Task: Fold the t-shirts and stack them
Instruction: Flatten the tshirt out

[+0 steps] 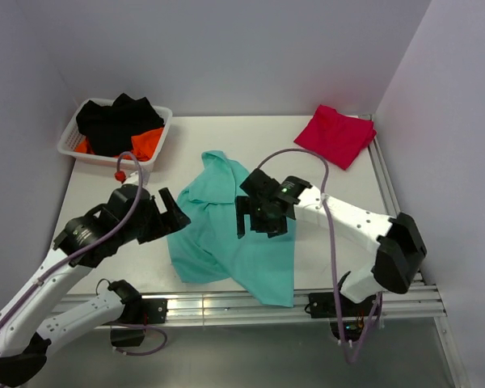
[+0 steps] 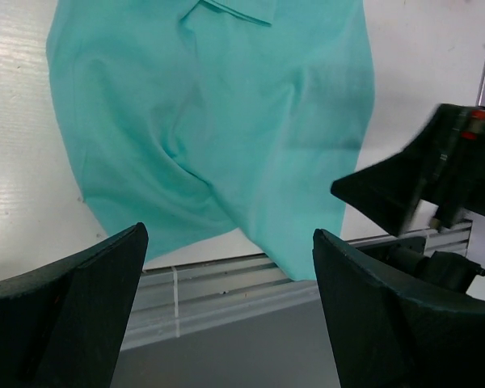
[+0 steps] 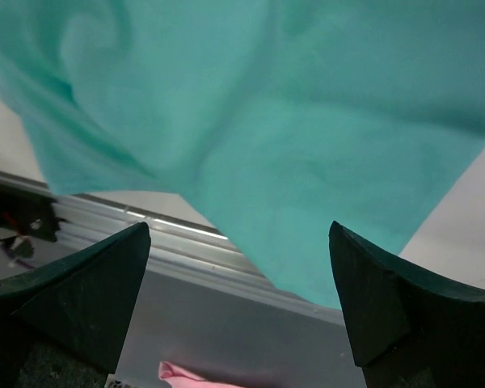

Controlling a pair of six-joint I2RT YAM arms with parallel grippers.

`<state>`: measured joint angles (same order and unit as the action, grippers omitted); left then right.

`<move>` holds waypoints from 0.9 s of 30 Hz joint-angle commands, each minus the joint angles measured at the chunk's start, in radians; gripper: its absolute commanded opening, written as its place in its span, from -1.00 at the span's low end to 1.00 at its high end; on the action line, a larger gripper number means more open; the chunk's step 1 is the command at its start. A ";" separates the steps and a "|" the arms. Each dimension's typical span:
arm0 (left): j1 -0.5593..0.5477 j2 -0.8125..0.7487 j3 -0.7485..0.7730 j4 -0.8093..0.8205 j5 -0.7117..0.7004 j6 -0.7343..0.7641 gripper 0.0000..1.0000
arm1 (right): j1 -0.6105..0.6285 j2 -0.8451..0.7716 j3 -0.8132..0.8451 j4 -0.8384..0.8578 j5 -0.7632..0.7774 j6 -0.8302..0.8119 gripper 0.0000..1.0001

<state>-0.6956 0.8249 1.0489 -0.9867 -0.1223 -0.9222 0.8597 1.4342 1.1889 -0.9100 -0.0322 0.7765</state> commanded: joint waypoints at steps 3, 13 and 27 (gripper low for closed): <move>-0.004 -0.085 0.027 -0.104 -0.066 -0.118 0.78 | -0.005 0.162 0.029 0.098 0.009 -0.069 0.96; -0.004 -0.026 0.122 -0.198 -0.132 -0.155 0.78 | -0.115 0.336 -0.001 0.192 -0.074 -0.128 0.93; -0.002 0.155 0.281 -0.219 -0.181 -0.112 0.79 | -0.493 0.741 0.653 0.008 -0.012 -0.276 0.86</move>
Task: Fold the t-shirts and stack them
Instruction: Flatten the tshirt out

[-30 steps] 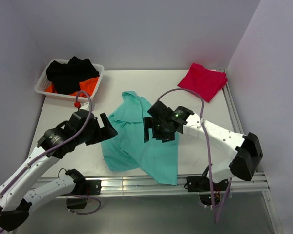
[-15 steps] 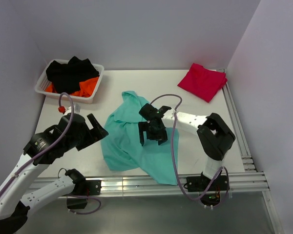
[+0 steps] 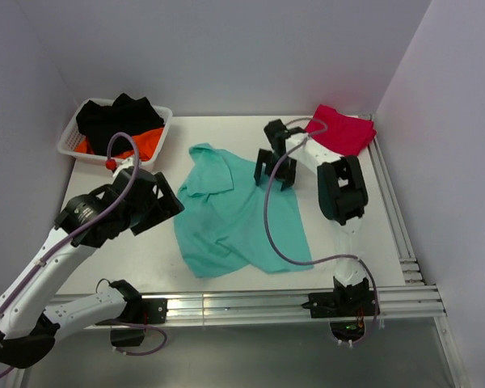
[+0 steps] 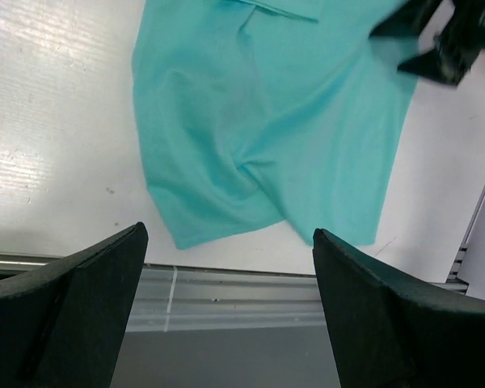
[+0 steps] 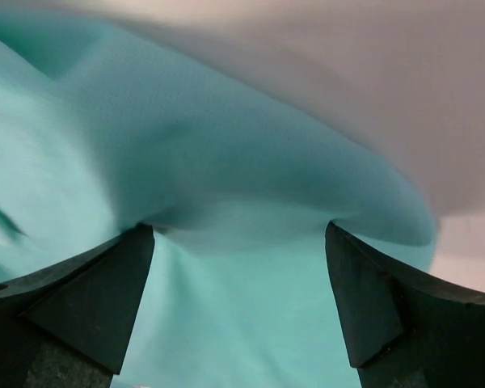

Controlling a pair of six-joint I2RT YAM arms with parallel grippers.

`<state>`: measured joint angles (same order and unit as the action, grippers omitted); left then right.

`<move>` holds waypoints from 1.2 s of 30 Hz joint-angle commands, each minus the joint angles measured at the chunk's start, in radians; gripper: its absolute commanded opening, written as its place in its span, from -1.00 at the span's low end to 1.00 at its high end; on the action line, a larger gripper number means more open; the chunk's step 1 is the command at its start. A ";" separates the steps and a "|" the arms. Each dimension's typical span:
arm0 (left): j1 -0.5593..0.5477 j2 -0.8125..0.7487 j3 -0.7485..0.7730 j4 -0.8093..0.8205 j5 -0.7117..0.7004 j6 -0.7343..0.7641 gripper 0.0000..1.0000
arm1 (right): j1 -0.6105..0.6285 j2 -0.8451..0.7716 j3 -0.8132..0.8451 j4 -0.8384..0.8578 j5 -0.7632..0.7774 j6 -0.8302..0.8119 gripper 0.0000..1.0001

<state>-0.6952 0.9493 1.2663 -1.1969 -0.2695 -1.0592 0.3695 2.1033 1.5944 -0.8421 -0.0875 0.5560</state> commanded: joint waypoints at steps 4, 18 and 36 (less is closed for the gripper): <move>-0.003 0.080 0.105 0.011 -0.019 0.063 0.80 | -0.036 0.366 0.724 -0.182 0.026 -0.091 0.86; 0.000 0.120 0.068 0.147 0.004 0.162 0.82 | 0.008 -0.415 0.126 -0.083 -0.027 -0.018 0.89; 0.000 -0.029 -0.019 0.131 0.030 0.117 0.80 | 0.759 -0.395 -0.054 -0.058 0.058 0.357 0.89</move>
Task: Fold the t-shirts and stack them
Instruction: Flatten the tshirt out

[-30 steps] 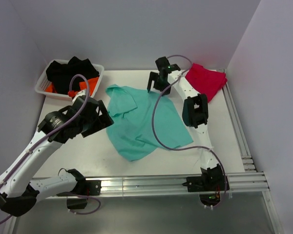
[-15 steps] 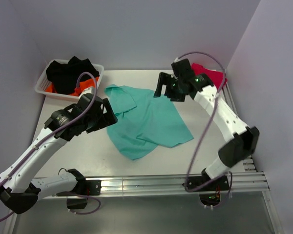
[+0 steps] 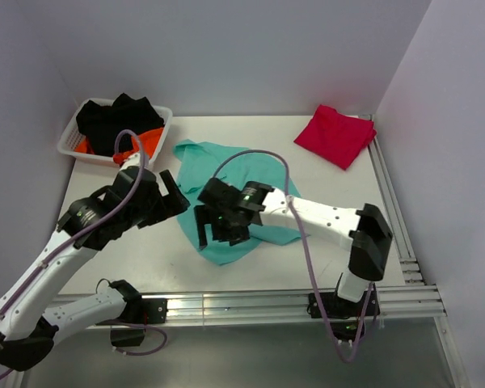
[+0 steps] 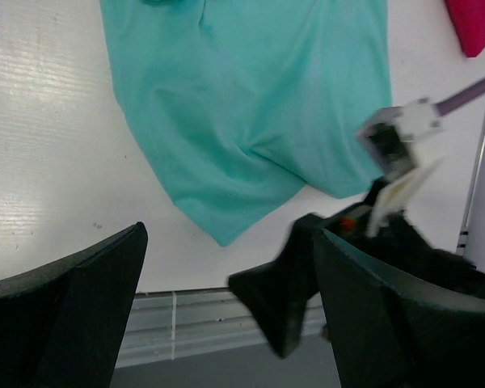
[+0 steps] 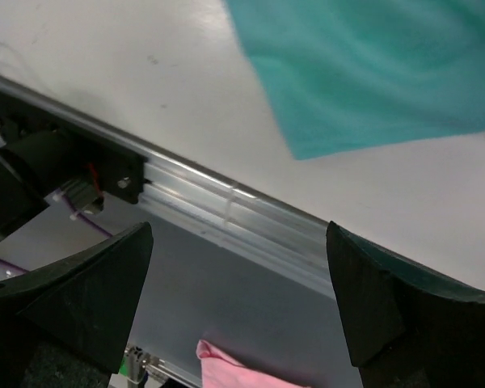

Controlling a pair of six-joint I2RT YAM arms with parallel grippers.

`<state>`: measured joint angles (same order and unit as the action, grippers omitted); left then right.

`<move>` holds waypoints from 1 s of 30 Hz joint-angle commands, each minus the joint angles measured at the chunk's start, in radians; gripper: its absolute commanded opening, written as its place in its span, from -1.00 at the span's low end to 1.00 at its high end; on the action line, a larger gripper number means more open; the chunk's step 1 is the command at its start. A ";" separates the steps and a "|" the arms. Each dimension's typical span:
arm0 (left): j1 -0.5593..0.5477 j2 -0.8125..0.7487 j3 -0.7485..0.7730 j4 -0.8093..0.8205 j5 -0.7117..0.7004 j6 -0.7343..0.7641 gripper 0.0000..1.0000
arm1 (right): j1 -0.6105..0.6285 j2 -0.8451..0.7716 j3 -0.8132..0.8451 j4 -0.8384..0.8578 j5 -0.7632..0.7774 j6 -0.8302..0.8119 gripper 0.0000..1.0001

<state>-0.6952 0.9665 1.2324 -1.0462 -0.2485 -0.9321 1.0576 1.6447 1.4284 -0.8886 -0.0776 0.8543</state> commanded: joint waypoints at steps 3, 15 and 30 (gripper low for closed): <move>-0.001 -0.083 0.027 -0.072 -0.001 -0.022 0.80 | 0.146 0.145 0.158 -0.006 0.036 0.081 0.89; 0.000 -0.293 0.050 -0.261 -0.021 -0.103 0.79 | 0.173 0.282 0.089 0.069 0.076 0.074 0.89; -0.001 -0.354 0.121 -0.325 -0.024 -0.105 0.79 | 0.108 0.440 0.285 -0.025 0.117 -0.027 0.89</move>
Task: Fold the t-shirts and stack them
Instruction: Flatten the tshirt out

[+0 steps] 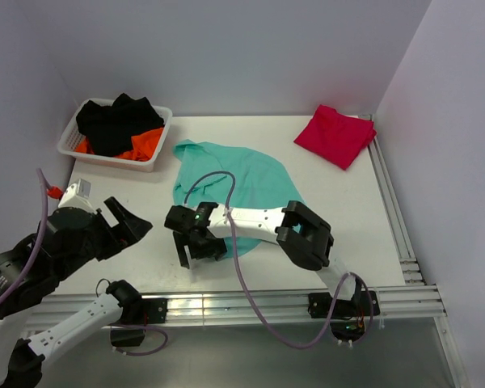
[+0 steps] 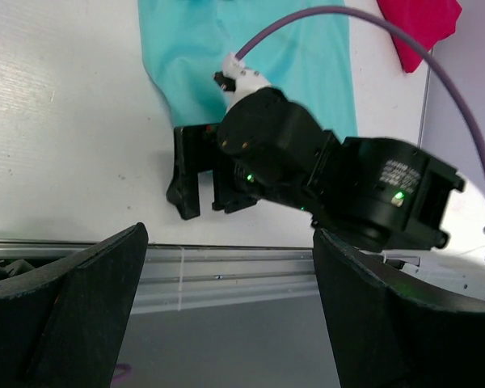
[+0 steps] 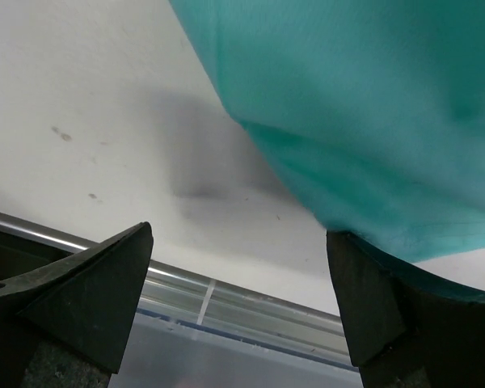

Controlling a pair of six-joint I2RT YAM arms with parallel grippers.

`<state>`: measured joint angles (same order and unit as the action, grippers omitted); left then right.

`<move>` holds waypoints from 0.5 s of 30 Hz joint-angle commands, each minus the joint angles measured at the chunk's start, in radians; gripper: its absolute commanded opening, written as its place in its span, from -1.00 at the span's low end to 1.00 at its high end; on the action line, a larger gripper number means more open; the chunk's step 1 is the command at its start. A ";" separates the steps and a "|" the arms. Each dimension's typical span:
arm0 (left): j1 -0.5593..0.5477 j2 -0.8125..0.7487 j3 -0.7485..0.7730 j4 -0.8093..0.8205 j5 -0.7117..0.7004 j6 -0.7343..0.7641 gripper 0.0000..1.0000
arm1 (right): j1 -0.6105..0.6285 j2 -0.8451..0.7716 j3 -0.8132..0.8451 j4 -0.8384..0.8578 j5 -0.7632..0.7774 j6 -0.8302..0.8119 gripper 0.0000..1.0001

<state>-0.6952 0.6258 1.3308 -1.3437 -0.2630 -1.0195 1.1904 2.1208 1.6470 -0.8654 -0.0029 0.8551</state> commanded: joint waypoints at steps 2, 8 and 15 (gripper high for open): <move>-0.001 -0.015 0.016 -0.026 -0.022 -0.021 0.79 | -0.025 -0.065 0.099 -0.107 0.044 -0.034 0.89; 0.000 -0.017 0.001 -0.009 -0.064 -0.039 0.80 | -0.026 -0.137 0.119 -0.161 0.035 -0.051 0.89; 0.000 0.029 -0.005 0.026 -0.076 -0.050 0.80 | -0.058 -0.088 0.085 -0.113 0.008 -0.110 0.89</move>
<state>-0.6952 0.6239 1.3281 -1.3502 -0.3134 -1.0519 1.1534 2.0331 1.7336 -0.9905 0.0071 0.7811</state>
